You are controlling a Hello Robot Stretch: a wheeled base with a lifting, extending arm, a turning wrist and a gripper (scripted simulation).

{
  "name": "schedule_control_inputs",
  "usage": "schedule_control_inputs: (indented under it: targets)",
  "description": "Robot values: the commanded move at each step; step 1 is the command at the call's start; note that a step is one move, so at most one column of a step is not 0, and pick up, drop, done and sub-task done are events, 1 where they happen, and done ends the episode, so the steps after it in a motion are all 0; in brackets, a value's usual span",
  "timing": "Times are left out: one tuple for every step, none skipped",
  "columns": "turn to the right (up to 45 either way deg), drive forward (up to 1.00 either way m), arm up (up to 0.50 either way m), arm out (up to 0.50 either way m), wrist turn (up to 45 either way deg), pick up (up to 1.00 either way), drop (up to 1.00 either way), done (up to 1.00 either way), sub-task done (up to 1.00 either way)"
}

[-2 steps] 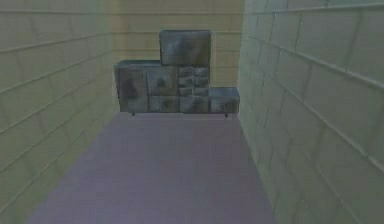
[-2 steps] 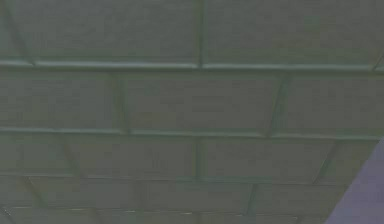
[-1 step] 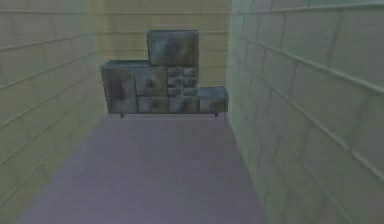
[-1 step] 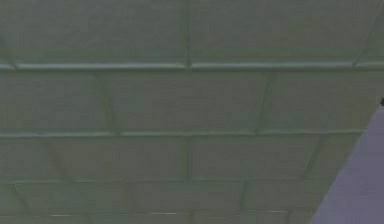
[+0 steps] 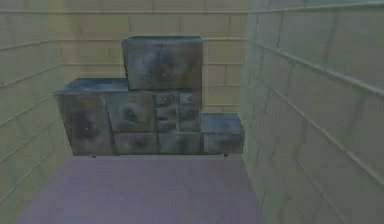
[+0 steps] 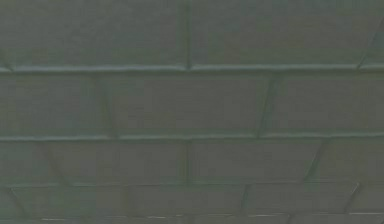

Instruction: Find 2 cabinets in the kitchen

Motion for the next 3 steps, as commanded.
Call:
schedule_control_inputs:
  targets:
    - [0.0, 1.0, 0.0, 0.0, 0.0, 0.0, 0.0, 0.0, 0.0]
    - [-18.0, 0.0, 0.0, 0.0, 0.0, 0.0, 0.0, 0.0, 0.0]
    - [0.0, 0.0, 0.0, 0.0, 0.0, 0.0, 0.0, 1.0, 0.0]
